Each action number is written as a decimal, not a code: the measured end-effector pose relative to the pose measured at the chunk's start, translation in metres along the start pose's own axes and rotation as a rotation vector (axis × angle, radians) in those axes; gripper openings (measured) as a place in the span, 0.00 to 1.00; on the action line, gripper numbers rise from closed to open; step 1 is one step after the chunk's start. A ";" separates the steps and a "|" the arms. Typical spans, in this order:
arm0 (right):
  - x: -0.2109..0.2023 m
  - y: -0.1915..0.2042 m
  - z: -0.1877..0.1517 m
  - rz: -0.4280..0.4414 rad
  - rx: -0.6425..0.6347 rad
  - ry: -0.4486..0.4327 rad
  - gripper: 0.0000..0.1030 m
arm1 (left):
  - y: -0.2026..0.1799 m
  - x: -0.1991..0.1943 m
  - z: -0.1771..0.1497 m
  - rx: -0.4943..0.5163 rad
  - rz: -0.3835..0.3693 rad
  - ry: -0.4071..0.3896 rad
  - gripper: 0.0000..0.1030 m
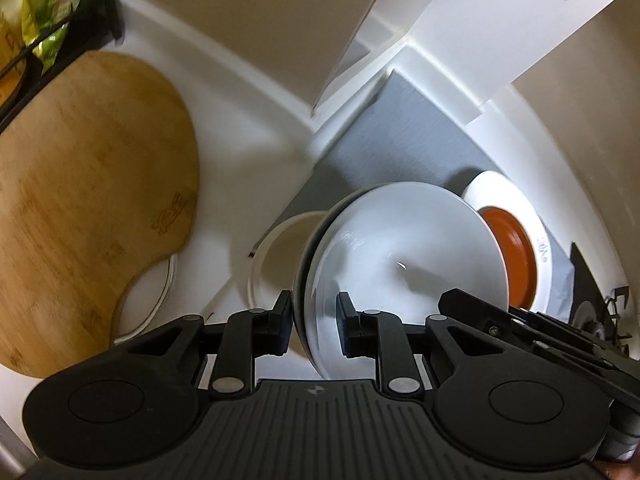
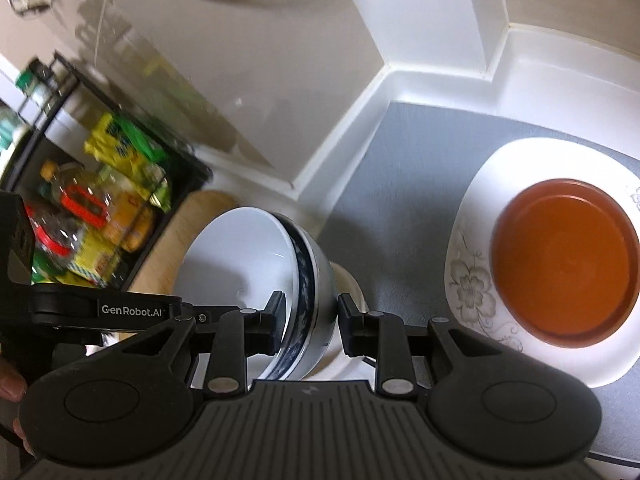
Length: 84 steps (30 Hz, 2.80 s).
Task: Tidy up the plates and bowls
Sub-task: 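Lift the nested bowls with both tools and carry them toward the plate stack, then lower the nested bowls onto the terracotta plate with both tools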
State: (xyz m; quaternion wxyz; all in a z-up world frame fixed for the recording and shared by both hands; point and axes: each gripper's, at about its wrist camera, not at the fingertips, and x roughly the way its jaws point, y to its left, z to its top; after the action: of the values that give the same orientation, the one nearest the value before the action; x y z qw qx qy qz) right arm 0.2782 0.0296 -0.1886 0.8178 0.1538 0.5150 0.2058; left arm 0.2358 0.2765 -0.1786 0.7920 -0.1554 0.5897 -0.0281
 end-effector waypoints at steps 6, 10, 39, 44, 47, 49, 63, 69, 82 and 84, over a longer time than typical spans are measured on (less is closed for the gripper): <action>0.020 0.008 -0.007 -0.029 -0.070 0.050 0.29 | 0.015 0.013 -0.004 -0.034 0.005 0.034 0.22; 0.031 0.008 -0.009 -0.050 -0.090 0.075 0.28 | 0.014 0.014 -0.005 -0.029 0.016 0.017 0.22; 0.016 -0.015 -0.002 0.015 -0.092 -0.051 0.01 | 0.022 0.027 -0.012 -0.041 0.048 -0.010 0.22; 0.010 -0.030 -0.012 0.101 0.045 -0.098 0.06 | 0.016 0.026 -0.015 -0.038 0.081 -0.028 0.26; 0.006 -0.036 -0.018 0.107 0.114 -0.118 0.10 | 0.012 0.027 -0.018 -0.001 0.093 -0.034 0.26; 0.006 -0.035 -0.020 0.100 0.113 -0.127 0.14 | 0.011 0.028 -0.017 0.024 0.089 -0.029 0.26; 0.026 -0.045 -0.022 0.146 0.257 -0.117 0.27 | 0.045 0.043 -0.005 0.046 -0.087 0.040 0.39; 0.033 -0.050 -0.026 0.145 0.245 -0.105 0.39 | 0.051 0.047 -0.002 0.043 -0.109 0.053 0.49; 0.055 -0.081 -0.032 0.262 0.352 0.016 0.81 | 0.043 0.063 0.004 -0.097 -0.086 0.084 0.57; 0.062 -0.080 -0.032 0.279 0.351 0.048 0.81 | 0.040 0.065 0.002 -0.107 -0.100 0.077 0.57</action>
State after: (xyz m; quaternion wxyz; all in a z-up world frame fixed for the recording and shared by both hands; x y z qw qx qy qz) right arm 0.2878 -0.0078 -0.2874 0.7295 0.3587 0.5360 0.2277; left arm 0.2519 0.2998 -0.2488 0.7571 -0.2256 0.6117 -0.0419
